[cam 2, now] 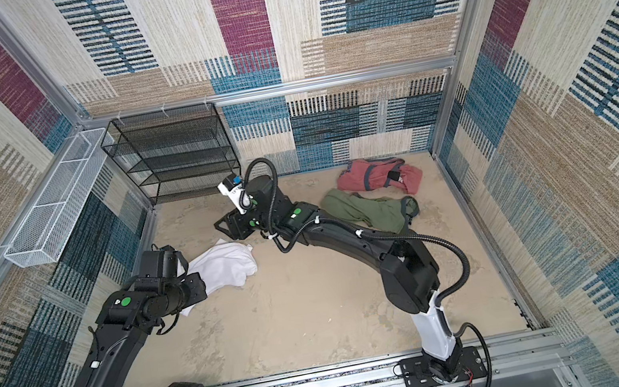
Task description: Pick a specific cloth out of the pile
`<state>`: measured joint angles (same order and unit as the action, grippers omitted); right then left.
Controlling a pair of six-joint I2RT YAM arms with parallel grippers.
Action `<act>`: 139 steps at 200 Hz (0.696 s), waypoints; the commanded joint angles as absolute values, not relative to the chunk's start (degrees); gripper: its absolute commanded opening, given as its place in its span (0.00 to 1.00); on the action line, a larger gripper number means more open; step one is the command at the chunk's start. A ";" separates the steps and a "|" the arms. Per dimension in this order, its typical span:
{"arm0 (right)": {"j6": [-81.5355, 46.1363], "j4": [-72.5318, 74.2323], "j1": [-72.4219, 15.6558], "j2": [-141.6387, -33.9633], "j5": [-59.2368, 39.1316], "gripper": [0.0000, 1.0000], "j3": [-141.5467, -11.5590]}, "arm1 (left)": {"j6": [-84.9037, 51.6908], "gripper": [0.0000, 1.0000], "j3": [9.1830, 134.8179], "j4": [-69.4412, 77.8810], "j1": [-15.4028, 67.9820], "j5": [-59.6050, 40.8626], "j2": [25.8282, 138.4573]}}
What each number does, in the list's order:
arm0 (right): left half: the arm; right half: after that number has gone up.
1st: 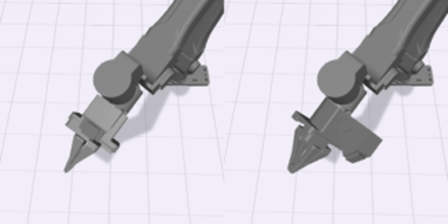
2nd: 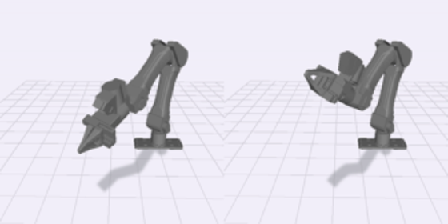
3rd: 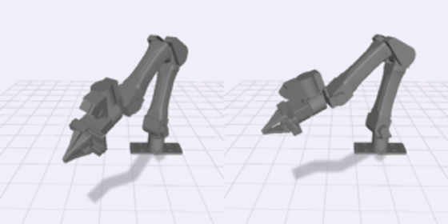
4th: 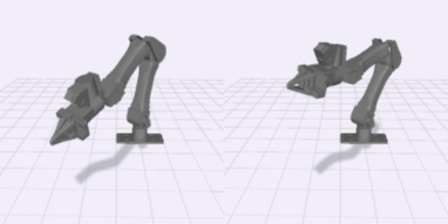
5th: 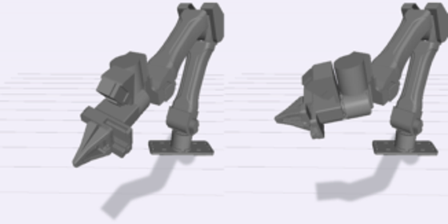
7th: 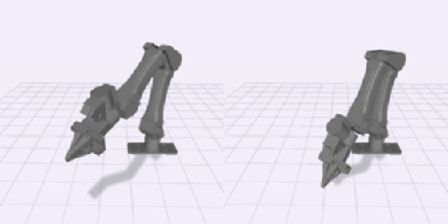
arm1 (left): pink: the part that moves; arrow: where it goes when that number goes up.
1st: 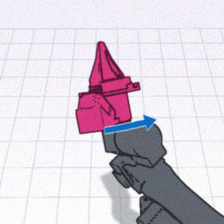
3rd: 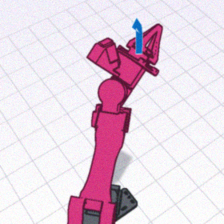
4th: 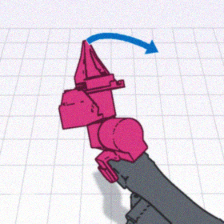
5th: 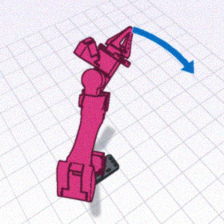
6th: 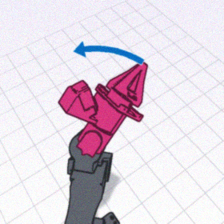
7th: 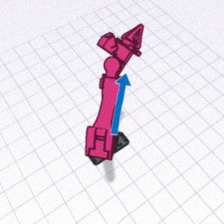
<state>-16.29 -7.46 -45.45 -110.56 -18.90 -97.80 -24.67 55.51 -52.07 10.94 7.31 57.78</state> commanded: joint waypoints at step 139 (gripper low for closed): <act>-20.65 5.13 -32.04 -95.97 -19.42 0.57 -70.79 | -25.23 0.51 66.28 -30.87 21.64 -1.95 91.35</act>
<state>-20.27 3.20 -32.95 -96.71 -19.03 -71.77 -26.76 62.89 -34.33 20.84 -1.78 86.80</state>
